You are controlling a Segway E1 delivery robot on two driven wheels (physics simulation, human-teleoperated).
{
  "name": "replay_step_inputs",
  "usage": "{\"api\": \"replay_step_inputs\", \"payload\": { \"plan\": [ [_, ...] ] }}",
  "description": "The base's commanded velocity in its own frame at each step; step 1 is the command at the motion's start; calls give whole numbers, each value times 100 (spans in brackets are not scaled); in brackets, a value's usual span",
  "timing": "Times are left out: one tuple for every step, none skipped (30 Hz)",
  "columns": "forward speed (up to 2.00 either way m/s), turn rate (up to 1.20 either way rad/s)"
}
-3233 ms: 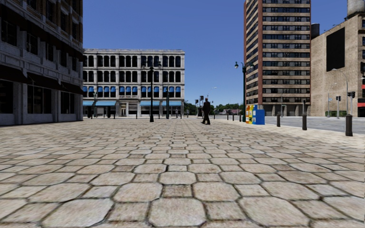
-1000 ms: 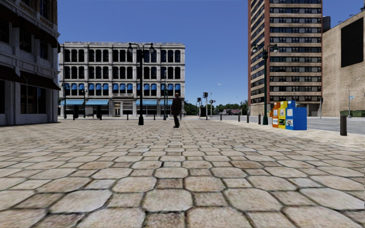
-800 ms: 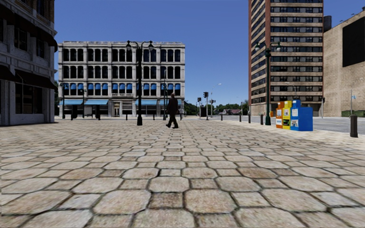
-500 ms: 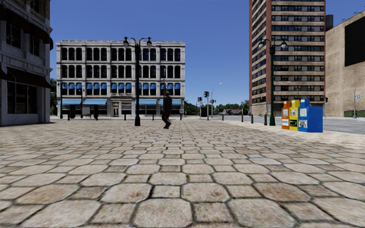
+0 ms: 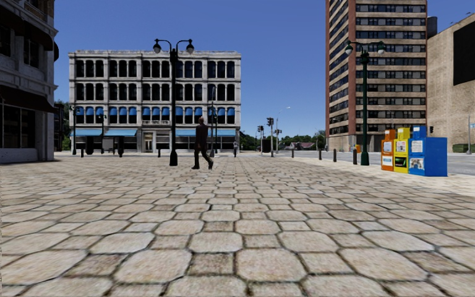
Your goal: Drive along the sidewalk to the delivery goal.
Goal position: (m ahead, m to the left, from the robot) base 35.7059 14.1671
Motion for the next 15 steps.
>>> {"api": "replay_step_inputs", "payload": {
  "plan": [
    [200,0],
    [200,0],
    [200,0],
    [200,0],
    [200,0],
    [200,0],
    [200,0],
    [200,0],
    [200,0],
    [200,0],
    [200,0],
    [200,0],
    [200,-4],
    [200,-8],
    [200,-11]
  ]
}}
